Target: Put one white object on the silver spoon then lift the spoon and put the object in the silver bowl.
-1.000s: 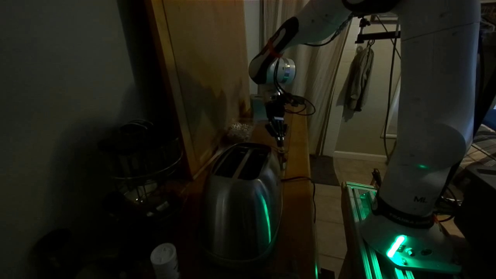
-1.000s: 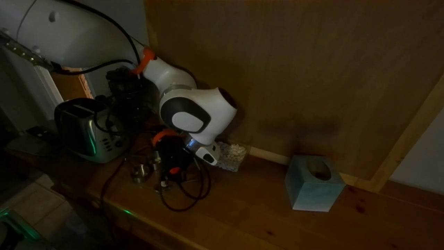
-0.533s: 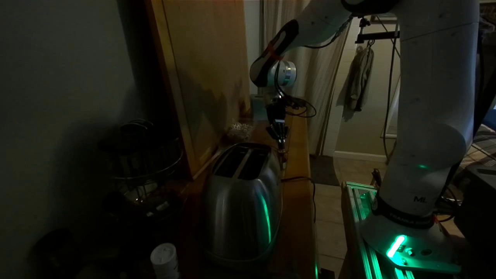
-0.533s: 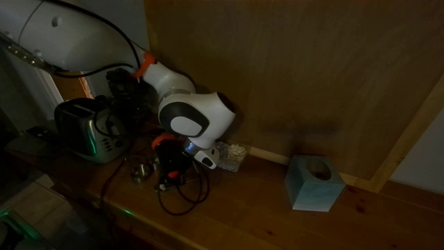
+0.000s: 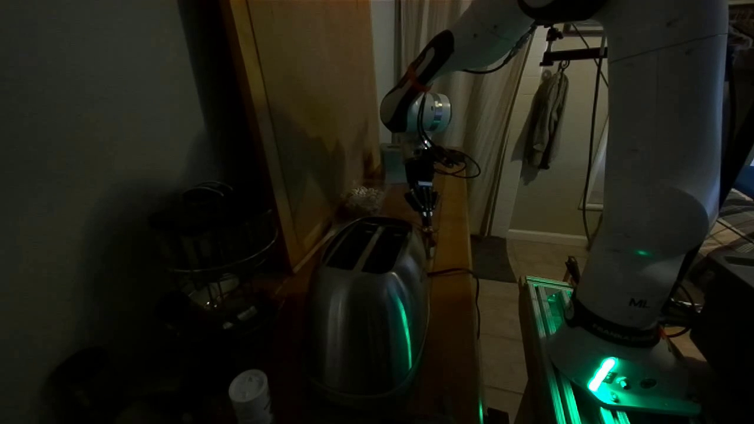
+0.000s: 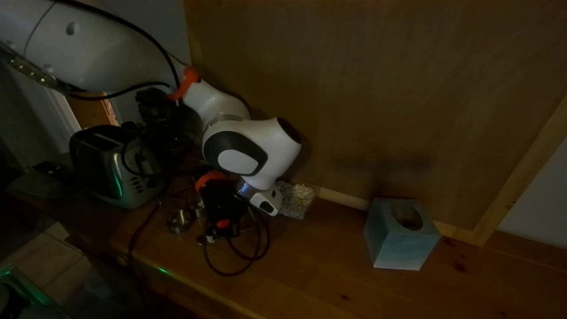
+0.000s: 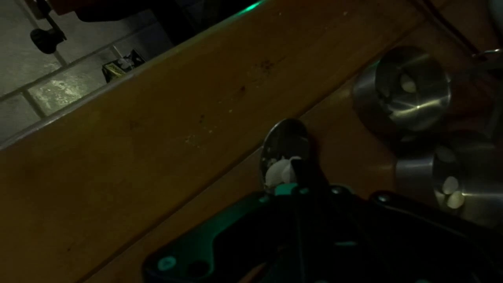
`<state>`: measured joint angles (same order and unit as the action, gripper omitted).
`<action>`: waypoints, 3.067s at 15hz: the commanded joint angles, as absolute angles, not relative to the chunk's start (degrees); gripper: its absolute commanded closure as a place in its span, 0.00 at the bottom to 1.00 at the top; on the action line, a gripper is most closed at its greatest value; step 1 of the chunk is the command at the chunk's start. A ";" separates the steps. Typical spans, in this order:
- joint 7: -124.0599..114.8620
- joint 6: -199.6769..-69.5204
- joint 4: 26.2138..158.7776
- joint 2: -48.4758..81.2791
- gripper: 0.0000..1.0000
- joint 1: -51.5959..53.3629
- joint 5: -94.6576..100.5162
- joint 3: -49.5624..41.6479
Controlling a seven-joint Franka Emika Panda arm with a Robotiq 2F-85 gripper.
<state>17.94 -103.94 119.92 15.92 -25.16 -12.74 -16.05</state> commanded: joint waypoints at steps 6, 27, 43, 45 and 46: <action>17.64 -104.49 120.43 16.00 0.78 -24.56 -10.66 -16.78; 16.48 -119.19 121.30 15.69 0.39 -23.52 -11.41 -16.12; 13.18 -119.19 122.38 15.90 0.82 -22.89 -8.18 -16.67; 12.98 -119.39 122.41 15.88 0.97 -22.89 -7.74 -16.79; 12.89 -119.48 122.44 15.83 0.99 -22.90 -7.52 -16.87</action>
